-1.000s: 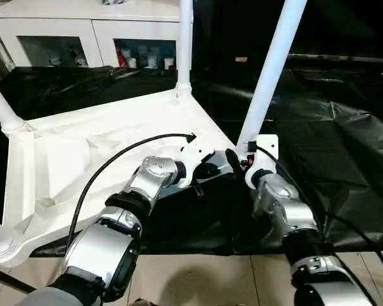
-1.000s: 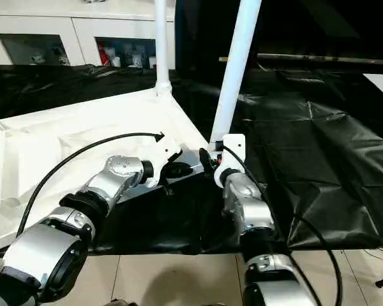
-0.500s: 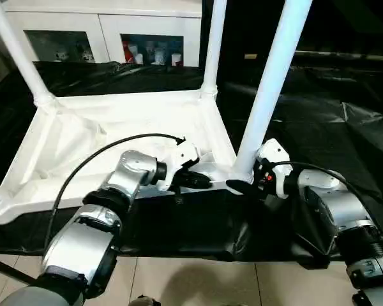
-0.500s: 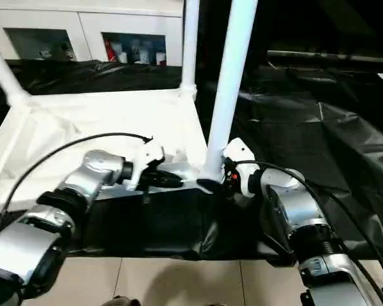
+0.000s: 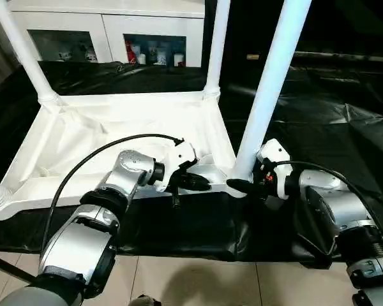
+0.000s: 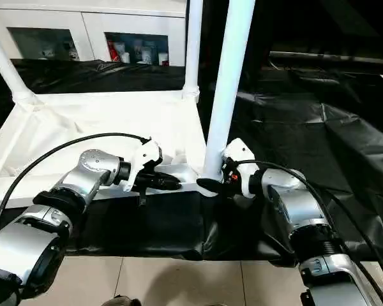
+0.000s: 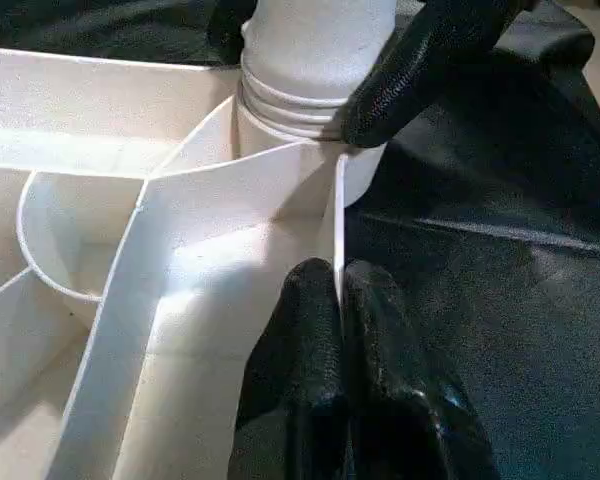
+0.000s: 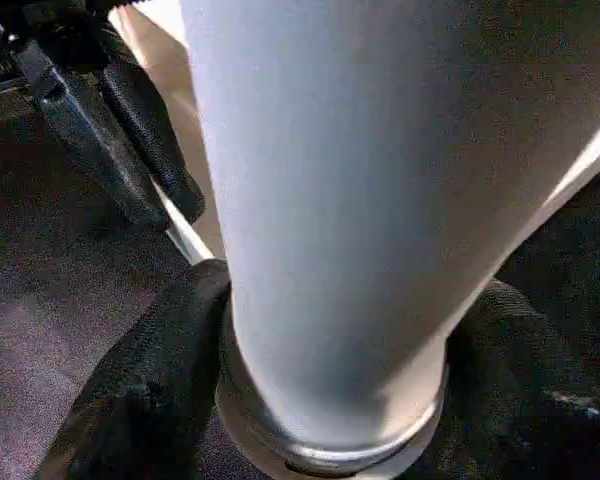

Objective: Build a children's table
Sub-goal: Rotate leg to tighten

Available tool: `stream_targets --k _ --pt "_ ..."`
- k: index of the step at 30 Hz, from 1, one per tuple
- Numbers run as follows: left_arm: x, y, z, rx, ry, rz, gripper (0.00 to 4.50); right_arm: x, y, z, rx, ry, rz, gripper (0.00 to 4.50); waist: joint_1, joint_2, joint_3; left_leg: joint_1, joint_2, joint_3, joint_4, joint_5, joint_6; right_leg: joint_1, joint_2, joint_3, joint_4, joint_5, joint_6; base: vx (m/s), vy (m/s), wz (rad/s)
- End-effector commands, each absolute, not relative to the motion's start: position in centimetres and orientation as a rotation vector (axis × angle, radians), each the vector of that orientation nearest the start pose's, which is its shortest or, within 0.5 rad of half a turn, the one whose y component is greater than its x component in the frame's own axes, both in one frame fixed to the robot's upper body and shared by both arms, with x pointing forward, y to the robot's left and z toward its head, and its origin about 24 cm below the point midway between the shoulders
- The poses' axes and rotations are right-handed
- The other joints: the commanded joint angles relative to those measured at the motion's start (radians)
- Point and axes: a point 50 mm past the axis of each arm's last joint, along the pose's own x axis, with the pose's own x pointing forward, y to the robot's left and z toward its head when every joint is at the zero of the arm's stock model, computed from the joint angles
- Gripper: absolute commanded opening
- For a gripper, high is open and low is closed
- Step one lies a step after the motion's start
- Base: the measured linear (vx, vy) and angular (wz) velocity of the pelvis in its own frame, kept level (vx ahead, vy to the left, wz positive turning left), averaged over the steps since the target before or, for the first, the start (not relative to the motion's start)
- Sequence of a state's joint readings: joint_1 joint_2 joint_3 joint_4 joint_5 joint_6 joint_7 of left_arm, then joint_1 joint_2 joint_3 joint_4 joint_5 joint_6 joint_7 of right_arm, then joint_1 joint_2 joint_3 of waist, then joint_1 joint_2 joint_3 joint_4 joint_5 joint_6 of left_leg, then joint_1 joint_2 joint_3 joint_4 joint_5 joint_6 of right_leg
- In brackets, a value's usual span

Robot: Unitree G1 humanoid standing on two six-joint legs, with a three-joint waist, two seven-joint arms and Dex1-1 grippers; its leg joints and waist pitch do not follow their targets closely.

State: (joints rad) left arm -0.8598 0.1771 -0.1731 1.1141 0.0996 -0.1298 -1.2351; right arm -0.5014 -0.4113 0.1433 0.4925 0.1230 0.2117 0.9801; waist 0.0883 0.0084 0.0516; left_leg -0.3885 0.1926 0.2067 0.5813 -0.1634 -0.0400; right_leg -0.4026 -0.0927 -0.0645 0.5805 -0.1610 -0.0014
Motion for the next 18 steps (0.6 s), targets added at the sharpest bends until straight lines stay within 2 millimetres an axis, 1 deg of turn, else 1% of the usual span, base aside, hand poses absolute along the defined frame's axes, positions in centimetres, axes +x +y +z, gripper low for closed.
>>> stream_targets --k 1,7,8,9,10,11,12,13,14,15,16,17,18 --pt "34.1 8.4 5.6 0.291 0.352 -1.455 0.00 31.6 -15.9 5.4 -0.195 0.375 1.045 2.79 0.001 -0.008 -0.072 0.027 0.045 -0.018 -0.060 -0.199 0.076 0.048 -0.059 0.035 -0.050 -0.138 -0.277 0.000 0.000 0.00" --pt "34.1 8.5 5.5 0.293 0.357 -1.448 0.00 31.5 -15.9 5.0 -0.194 0.384 1.028 2.72 0.002 -0.009 -0.073 0.027 0.045 -0.018 -0.060 -0.198 0.077 0.049 -0.060 0.034 -0.049 -0.137 -0.278 0.000 0.000 0.00" --pt "34.1 8.4 5.4 0.300 0.359 -1.423 0.00 31.6 -16.1 4.6 -0.183 0.386 0.984 2.72 0.002 -0.009 -0.073 0.026 0.045 -0.018 -0.059 -0.197 0.077 0.049 -0.059 0.035 -0.049 -0.137 -0.278 0.000 0.000 0.00" --pt "34.4 8.3 5.2 0.310 0.364 -1.364 0.00 31.9 -16.3 3.9 -0.162 0.381 0.881 2.71 0.000 -0.013 -0.072 0.026 0.044 -0.018 -0.060 -0.202 0.075 0.049 -0.060 0.034 -0.051 -0.151 -0.275 0.000 0.000 0.00" --pt "34.6 8.2 5.1 0.316 0.365 -1.330 0.00 32.1 -16.3 3.6 -0.150 0.380 0.830 2.70 -0.002 -0.010 -0.072 0.026 0.046 -0.018 -0.060 -0.207 0.070 0.045 -0.062 0.036 -0.050 -0.159 -0.274 0.000 0.000 0.00" --pt "34.7 8.1 5.1 0.324 0.365 -1.292 0.00 32.3 -16.4 3.3 -0.137 0.380 0.775 2.70 -0.006 -0.010 -0.072 0.026 0.046 -0.019 -0.061 -0.216 0.062 0.042 -0.063 0.037 -0.051 -0.171 -0.272 0.000 0.000 0.00" --pt "35.1 8.0 5.0 0.335 0.364 -1.224 0.00 32.5 -16.4 2.8 -0.112 0.381 0.688 2.70 -0.010 -0.012 -0.069 0.025 0.042 -0.022 -0.064 -0.238 0.047 0.045 -0.063 0.035 -0.057 -0.222 -0.260 0.000 0.000 0.00" --pt "35.4 7.7 4.9 0.324 0.365 -1.156 0.00 32.8 -16.2 2.2 -0.083 0.386 0.576 2.70 -0.017 -0.011 -0.067 0.030 0.043 -0.023 -0.067 -0.258 0.030 0.040 -0.061 0.036 -0.061 -0.255 -0.247 0.000 0.000 0.00" --pt "35.7 7.1 4.9 0.306 0.359 -1.075 0.00 33.1 -15.9 1.6 -0.040 0.396 0.435 2.70 -0.025 -0.009 -0.065 0.034 0.042 -0.025 -0.071 -0.297 0.010 0.035 -0.060 0.037 -0.066 -0.303 -0.238 0.000 0.000 0.00" --pt "35.7 7.1 4.9 0.306 0.359 -1.075 0.00 33.1 -15.9 1.6 -0.040 0.396 0.435 2.70 -0.028 -0.010 -0.065 0.034 0.040 -0.026 -0.071 -0.306 0.002 0.036 -0.060 0.035 -0.068 -0.323 -0.230 0.000 0.000 0.00" --pt "35.7 7.1 4.9 0.306 0.359 -1.075 0.00 33.1 -15.9 1.6 -0.040 0.396 0.435 2.70 -0.030 -0.013 -0.064 0.036 0.038 -0.026 -0.071 -0.321 0.001 0.036 -0.060 0.035 -0.075 -0.352 -0.213 0.000 0.000 0.00" --pt "35.7 7.1 4.9 0.306 0.359 -1.075 0.00 33.1 -15.9 1.6 -0.040 0.396 0.435 2.70 -0.032 -0.012 -0.063 0.037 0.037 -0.026 -0.070 -0.328 0.005 0.035 -0.060 0.036 -0.078 -0.362 -0.208 0.000 0.000 0.00" --pt "35.8 5.5 4.9 0.272 0.346 -1.016 0.00 33.2 -14.6 0.9 0.042 0.421 0.273 2.70 -0.035 -0.008 -0.061 0.036 0.037 -0.025 -0.071 -0.341 0.012 0.032 -0.061 0.039 -0.082 -0.376 -0.201 0.000 0.000 0.00"
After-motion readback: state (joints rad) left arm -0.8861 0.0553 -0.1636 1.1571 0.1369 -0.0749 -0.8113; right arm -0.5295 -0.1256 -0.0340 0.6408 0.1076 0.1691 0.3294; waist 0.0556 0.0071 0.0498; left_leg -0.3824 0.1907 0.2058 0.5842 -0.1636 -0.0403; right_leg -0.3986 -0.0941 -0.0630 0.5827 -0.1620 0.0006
